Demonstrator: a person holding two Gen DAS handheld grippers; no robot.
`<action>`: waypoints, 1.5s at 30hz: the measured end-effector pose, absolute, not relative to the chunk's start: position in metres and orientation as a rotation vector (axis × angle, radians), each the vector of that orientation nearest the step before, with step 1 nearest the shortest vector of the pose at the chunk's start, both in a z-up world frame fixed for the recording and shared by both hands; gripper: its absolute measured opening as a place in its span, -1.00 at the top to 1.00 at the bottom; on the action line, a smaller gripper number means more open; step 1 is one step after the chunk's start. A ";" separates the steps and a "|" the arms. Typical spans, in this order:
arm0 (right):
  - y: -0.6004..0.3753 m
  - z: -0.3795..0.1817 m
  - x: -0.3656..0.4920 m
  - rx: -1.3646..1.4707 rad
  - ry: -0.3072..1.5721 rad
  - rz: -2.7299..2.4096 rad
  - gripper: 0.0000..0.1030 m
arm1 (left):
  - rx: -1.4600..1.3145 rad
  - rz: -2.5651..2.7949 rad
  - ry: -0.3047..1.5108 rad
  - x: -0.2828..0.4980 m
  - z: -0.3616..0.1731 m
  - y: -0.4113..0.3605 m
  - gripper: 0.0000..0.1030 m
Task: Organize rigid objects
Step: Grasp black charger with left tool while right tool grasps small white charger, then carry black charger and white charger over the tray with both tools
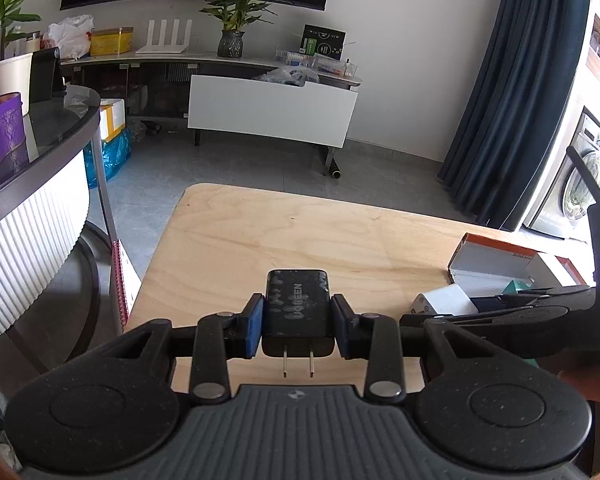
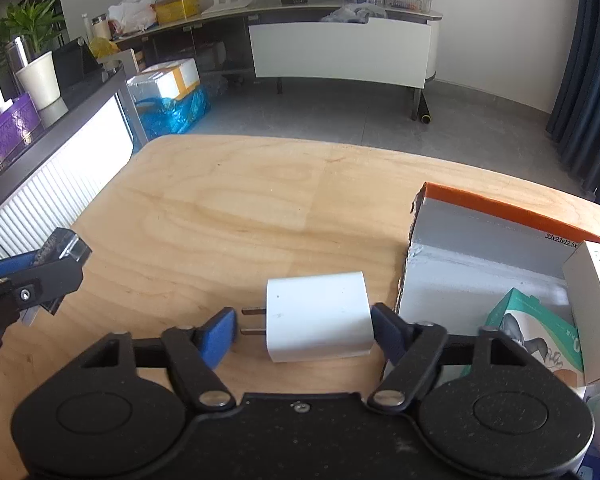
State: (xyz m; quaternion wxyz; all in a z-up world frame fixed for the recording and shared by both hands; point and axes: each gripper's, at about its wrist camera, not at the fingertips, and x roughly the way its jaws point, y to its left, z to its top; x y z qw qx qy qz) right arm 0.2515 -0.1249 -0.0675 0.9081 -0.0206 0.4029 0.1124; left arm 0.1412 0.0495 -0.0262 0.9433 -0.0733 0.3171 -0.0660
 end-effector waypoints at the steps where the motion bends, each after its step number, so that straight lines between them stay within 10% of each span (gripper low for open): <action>1: -0.125 -0.068 0.251 -0.043 0.832 0.231 -0.53 | -0.150 -0.133 0.648 0.141 -0.026 0.049 0.31; 45: -0.153 0.029 0.049 0.107 0.588 0.240 -0.53 | -0.133 -0.146 0.601 0.025 0.024 0.009 0.31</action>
